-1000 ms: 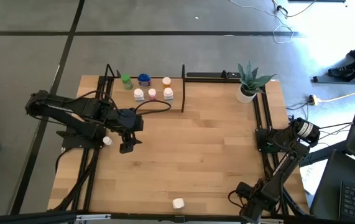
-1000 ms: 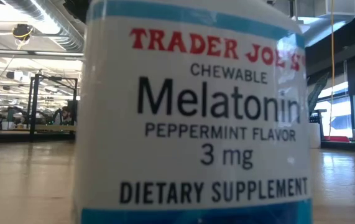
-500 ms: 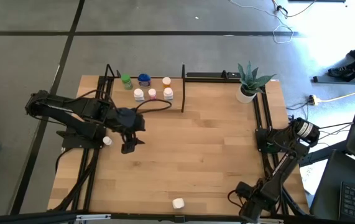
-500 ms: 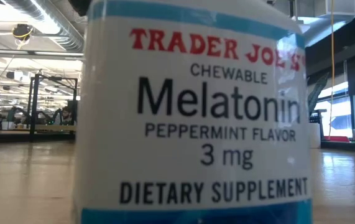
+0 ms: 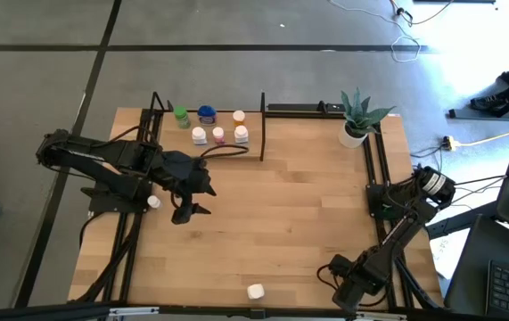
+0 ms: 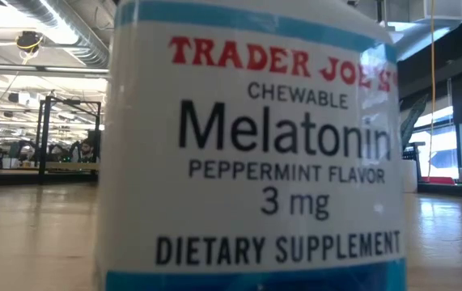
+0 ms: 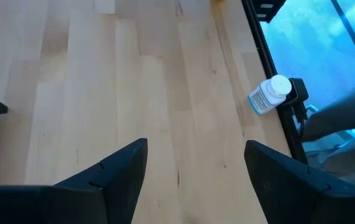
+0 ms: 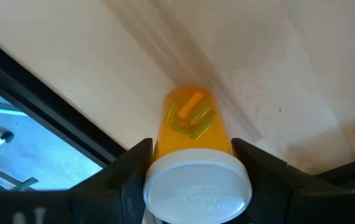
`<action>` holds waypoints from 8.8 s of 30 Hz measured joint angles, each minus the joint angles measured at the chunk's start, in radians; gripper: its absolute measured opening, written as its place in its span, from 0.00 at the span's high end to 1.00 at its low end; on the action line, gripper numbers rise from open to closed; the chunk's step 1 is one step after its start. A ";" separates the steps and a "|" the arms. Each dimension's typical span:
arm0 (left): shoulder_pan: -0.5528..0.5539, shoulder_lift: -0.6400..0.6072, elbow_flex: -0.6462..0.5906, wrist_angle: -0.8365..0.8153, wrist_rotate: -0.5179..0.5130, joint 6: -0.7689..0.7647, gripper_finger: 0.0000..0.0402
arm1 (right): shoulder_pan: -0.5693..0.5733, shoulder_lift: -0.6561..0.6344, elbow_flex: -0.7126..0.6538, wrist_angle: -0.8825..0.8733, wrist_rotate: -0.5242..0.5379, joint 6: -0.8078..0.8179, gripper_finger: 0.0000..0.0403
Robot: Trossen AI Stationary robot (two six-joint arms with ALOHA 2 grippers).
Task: Pick and place medicine bottles onto shelf by color
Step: Put the orange pill bottle on the shelf
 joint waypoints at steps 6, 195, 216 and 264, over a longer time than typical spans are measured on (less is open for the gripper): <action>0.000 0.000 0.000 0.000 0.000 -0.001 0.34 | -0.071 -0.016 0.000 0.001 0.001 -0.070 0.45; 0.121 0.684 0.001 0.870 0.063 0.180 0.34 | -0.439 -0.266 0.657 -0.492 0.708 -1.045 0.32; 0.126 0.717 0.000 0.893 0.026 0.072 0.34 | -0.439 -0.264 0.657 -0.437 0.708 -1.044 0.32; 0.177 0.868 0.000 0.996 -0.005 0.001 0.12 | -0.440 -0.264 0.657 -0.428 0.708 -1.046 0.32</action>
